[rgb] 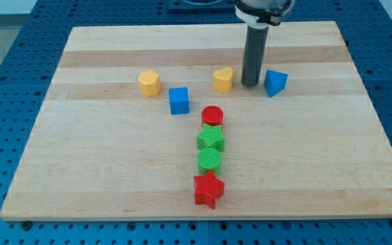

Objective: Slightly push the yellow heart towards left

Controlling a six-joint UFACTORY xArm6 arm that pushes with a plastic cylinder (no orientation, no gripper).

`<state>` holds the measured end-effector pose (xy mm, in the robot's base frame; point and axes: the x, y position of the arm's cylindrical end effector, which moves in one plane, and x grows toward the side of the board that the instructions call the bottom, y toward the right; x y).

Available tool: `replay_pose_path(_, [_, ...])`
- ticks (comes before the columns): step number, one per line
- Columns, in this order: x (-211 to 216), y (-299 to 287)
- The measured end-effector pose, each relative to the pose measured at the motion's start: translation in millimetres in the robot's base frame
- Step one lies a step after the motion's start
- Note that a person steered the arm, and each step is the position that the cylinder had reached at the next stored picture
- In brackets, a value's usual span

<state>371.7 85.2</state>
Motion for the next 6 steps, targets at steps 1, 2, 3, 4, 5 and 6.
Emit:
replay_pose_path(1, [-17.6,0.0])
replay_pose_path(2, [-20.7,0.0])
replay_pose_path(3, [-15.3,0.0])
replay_pose_path(4, [10.5,0.7])
replay_pose_path(5, [10.5,0.7])
replay_pose_path(6, [10.5,-29.9])
